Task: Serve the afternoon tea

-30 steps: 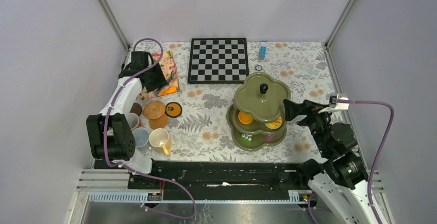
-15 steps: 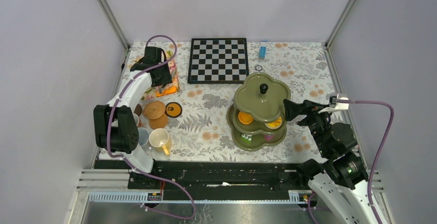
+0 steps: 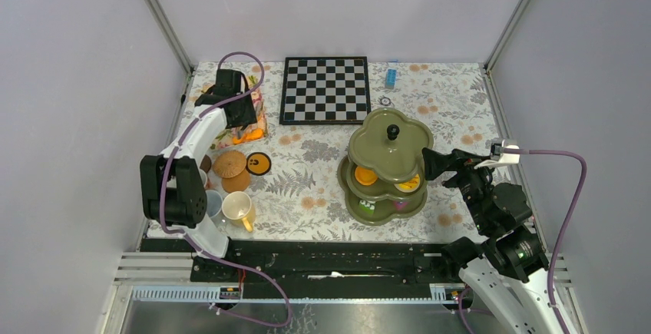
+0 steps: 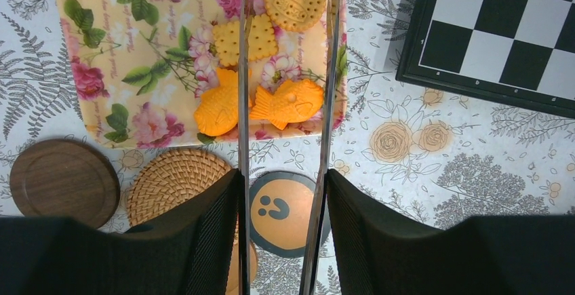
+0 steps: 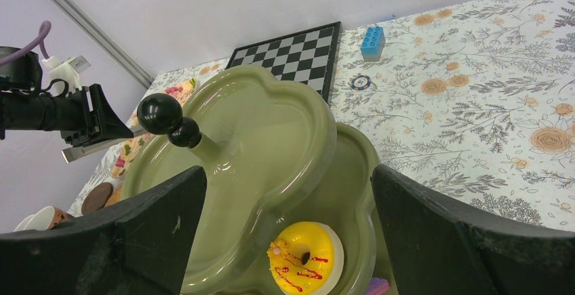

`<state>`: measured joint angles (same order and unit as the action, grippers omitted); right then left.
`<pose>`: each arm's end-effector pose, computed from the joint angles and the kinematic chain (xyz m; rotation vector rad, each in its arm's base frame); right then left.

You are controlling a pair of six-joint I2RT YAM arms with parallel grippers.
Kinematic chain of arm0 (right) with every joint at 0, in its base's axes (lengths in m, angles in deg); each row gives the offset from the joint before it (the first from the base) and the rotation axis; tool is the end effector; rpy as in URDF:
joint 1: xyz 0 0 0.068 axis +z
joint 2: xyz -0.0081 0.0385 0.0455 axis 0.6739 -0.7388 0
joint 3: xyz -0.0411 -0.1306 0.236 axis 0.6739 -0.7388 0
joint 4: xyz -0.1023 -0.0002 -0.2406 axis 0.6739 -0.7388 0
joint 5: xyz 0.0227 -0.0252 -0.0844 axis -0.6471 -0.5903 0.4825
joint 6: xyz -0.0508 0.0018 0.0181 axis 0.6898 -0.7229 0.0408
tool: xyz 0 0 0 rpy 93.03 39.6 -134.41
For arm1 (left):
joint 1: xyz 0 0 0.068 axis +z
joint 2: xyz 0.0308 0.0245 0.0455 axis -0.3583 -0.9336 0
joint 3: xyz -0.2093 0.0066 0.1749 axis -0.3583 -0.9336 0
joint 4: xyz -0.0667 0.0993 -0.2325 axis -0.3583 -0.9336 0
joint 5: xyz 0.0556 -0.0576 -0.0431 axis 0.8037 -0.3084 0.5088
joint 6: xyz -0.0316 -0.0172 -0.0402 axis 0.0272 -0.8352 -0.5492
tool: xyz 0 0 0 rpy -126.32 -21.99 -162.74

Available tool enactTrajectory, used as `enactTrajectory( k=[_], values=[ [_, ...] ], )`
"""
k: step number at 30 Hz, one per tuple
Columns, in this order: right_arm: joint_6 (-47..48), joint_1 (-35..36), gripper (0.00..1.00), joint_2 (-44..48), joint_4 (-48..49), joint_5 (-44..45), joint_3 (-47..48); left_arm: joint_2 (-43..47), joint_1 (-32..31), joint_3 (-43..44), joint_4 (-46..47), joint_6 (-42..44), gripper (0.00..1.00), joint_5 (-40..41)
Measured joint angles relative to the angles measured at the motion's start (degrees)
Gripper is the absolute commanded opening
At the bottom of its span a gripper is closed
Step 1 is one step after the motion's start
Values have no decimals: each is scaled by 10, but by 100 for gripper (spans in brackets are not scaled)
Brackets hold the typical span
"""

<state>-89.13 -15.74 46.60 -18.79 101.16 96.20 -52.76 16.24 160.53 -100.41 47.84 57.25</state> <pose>0.0763 0.0287 0.3453 0.1192 1.4976 0.4877 0.3571 -0.0254 0.2683 -0.2991 2.4519 -0.0089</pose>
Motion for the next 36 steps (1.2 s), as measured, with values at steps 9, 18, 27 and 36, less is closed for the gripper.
enactTrajectory(
  k=[9, 18, 27, 36],
  values=[
    [0, 0, 98, 0, 0, 0, 0, -30, -2, 0, -1, 4, 52, 0],
    [0, 0, 98, 0, 0, 0, 0, -34, -12, 0, -1, 12, 43, 12],
    [0, 0, 98, 0, 0, 0, 0, -33, -12, 9, -2, 14, 34, 23],
    [0, 0, 98, 0, 0, 0, 0, 21, -15, 47, -34, 14, 33, 34]
  ],
)
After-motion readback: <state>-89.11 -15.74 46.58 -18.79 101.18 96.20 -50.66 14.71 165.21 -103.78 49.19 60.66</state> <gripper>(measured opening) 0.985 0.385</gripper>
